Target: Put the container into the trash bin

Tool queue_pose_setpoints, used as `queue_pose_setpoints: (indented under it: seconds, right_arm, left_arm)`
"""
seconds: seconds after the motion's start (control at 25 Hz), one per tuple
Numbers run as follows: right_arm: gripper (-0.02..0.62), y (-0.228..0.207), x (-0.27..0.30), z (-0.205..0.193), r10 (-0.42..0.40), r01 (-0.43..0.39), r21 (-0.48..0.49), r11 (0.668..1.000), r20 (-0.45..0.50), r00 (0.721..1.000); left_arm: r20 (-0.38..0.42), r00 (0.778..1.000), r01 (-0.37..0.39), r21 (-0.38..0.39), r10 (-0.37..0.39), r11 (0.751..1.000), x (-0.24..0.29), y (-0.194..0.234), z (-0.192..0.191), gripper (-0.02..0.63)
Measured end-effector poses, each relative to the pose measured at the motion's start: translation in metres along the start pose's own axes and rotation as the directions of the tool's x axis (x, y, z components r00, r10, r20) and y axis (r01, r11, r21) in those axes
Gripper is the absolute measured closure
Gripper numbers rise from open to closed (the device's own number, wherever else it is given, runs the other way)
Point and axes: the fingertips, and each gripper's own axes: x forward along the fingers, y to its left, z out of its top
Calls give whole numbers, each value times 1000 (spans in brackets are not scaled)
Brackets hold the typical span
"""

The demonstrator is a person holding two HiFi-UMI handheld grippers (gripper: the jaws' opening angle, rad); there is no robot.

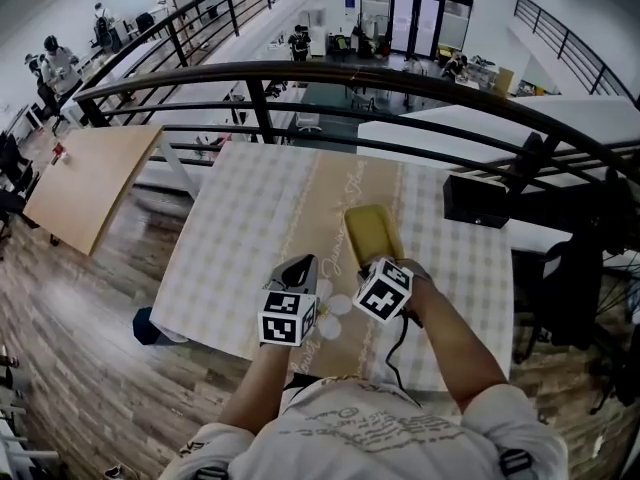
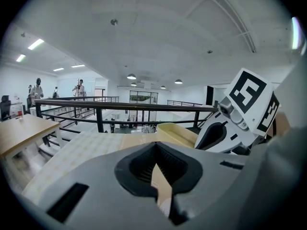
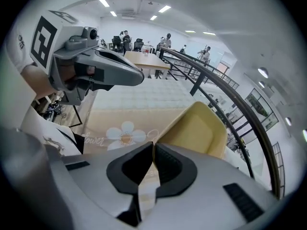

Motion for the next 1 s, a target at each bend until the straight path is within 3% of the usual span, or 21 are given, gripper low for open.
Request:
queue_pose_setpoints:
  seconds: [0.24, 0.44, 0.52, 0.72, 0.88, 1.0]
  right_arm:
    - [578, 37, -2, 38, 58, -51, -141, 989, 50, 997]
    - [578, 89, 0, 92, 170, -133, -305, 943, 99, 980]
    - [578, 115, 5, 115, 220, -162, -382, 910, 113, 969]
    - [578, 193, 18, 180, 351, -221, -554, 803, 140, 926]
    - [577, 248, 26, 214, 414, -240, -644, 727, 132, 901]
    - [578, 275, 24, 231, 437, -239, -690, 683, 125, 891]
  left_arm:
    - [18, 989, -144, -48, 145, 988, -52, 16, -16, 601]
    - [-12, 948, -316, -109, 317, 942, -114, 48, -36, 601]
    - [-32, 916, -401, -133, 400, 907, -143, 64, -47, 601]
    - [-64, 804, -591, -203, 592, 781, -227, 113, -72, 601]
    - [-75, 726, -678, -243, 684, 694, -282, 137, -93, 601]
    - [-66, 685, -712, -273, 726, 647, -310, 147, -101, 601]
